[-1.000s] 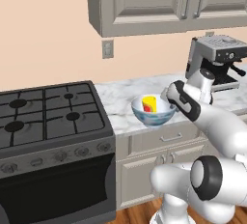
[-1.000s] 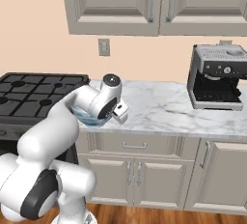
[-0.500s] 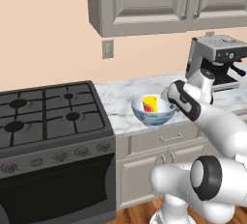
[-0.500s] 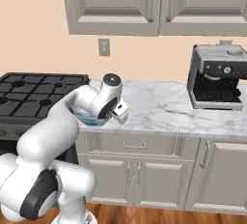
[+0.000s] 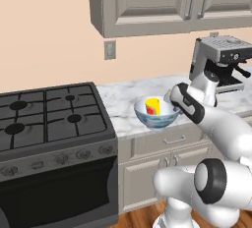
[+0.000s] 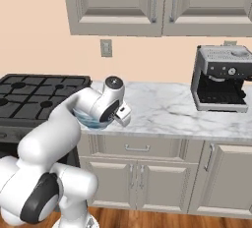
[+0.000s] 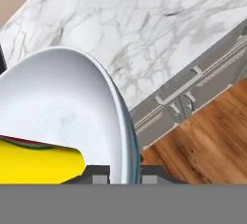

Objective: Place the cup inside the bowl on the dining table and move the bowl to any counter.

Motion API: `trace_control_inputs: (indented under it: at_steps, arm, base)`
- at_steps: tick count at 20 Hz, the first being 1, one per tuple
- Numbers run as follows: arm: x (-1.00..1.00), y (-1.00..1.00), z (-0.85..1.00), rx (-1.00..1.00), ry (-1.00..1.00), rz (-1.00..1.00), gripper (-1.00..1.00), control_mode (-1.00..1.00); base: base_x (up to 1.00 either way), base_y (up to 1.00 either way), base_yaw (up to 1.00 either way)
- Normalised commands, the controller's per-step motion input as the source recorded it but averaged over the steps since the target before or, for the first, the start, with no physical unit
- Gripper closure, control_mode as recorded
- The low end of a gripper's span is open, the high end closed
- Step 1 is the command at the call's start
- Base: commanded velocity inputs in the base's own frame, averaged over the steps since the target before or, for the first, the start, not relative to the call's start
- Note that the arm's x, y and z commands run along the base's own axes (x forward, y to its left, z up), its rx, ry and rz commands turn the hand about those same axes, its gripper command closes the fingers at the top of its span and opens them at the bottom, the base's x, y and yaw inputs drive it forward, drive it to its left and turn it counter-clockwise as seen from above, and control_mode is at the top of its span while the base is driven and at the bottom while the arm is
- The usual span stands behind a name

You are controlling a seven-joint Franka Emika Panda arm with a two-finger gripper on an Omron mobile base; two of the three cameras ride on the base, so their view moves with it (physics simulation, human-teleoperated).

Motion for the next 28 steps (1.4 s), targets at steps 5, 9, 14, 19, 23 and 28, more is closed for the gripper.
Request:
trace_control_inputs:
  at_steps: [5,9,14,19,23,28]
  arm:
    - [0.12,0.02,-0.08,0.0,-0.09,0.0,1.0,-1.0]
    - [0.42,0.05,-0.03,0.0,-0.02,0.0,1.0,-1.0]
    - [0.36,0.04,0.0,0.0,0.14,0.0,1.0,-1.0]
    - [0.54,0.0,0.0,0.0,0.14,-0.01,1.0,-1.0]
    - [0.55,0.0,0.0,0.0,0.01,-0.03,1.0,-1.0]
    - [0.41,0.0,0.0,0.0,0.0,-0.05,1.0,-1.0]
  base:
    - [0.0,0.0,0.0]
    - [0.0,0.0,0.0]
    - [0.0,0.0,0.0]
    - [0.0,0.0,0.0]
    - [0.0,0.0,0.0]
    - [0.0,0.0,0.0]
